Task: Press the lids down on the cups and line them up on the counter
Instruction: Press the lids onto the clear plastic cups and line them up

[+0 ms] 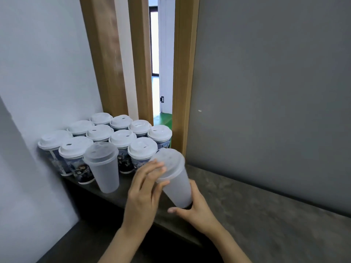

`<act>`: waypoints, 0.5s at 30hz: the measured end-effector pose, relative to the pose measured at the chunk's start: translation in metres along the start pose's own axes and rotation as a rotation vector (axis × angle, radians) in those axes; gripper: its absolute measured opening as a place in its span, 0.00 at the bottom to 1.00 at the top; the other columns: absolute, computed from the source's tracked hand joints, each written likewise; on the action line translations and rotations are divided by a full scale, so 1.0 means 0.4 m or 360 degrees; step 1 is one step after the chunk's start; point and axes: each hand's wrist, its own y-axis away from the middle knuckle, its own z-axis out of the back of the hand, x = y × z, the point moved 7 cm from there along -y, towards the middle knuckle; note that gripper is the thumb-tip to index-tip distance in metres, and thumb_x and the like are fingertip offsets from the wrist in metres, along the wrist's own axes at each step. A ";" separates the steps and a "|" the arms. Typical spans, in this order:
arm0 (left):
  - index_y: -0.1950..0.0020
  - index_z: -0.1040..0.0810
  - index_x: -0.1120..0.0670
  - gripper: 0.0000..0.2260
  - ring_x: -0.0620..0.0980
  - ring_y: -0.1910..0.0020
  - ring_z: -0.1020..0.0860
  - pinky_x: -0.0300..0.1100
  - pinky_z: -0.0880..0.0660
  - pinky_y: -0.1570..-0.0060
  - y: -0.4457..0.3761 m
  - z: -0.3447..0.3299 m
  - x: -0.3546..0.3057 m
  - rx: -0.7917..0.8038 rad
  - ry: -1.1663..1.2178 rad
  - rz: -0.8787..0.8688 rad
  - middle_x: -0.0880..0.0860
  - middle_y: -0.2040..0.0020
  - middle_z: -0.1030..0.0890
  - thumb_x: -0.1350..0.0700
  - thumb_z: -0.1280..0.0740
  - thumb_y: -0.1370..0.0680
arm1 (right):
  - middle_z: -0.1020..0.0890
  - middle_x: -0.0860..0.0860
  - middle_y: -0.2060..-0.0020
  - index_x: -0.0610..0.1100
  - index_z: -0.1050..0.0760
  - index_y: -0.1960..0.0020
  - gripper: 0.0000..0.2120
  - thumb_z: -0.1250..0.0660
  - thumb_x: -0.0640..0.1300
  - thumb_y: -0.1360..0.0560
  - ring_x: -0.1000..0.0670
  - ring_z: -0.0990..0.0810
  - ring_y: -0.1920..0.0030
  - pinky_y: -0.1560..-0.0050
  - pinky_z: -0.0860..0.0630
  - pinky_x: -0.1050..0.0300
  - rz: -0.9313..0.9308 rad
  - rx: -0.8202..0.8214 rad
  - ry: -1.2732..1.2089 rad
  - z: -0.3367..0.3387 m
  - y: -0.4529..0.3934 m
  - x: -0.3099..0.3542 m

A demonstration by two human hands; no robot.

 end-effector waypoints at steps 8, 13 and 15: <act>0.33 0.30 0.52 0.13 0.45 0.32 0.28 0.43 0.29 0.34 0.037 -0.276 -0.001 0.0003 0.0522 0.0306 0.47 0.34 0.27 0.58 0.38 0.18 | 0.20 0.57 0.45 0.54 0.25 0.39 0.34 0.17 0.49 0.42 0.48 0.20 0.42 0.46 0.18 0.47 -0.0117 -0.0523 -0.0446 0.288 0.074 -0.094; 0.29 0.32 0.51 0.19 0.47 0.31 0.28 0.47 0.24 0.38 0.048 -0.400 -0.005 0.0097 0.0616 0.0410 0.49 0.32 0.28 0.62 0.38 0.20 | 0.21 0.58 0.44 0.55 0.26 0.39 0.38 0.16 0.47 0.46 0.53 0.19 0.43 0.48 0.17 0.49 -0.0141 -0.0855 -0.0566 0.358 0.095 -0.153; 0.30 0.31 0.49 0.19 0.44 0.32 0.28 0.39 0.25 0.40 0.043 -0.406 0.004 0.0118 0.0606 0.0402 0.46 0.32 0.28 0.61 0.38 0.19 | 0.21 0.58 0.44 0.55 0.26 0.39 0.39 0.16 0.46 0.46 0.52 0.19 0.43 0.49 0.17 0.49 -0.0137 -0.0885 -0.0608 0.364 0.091 -0.164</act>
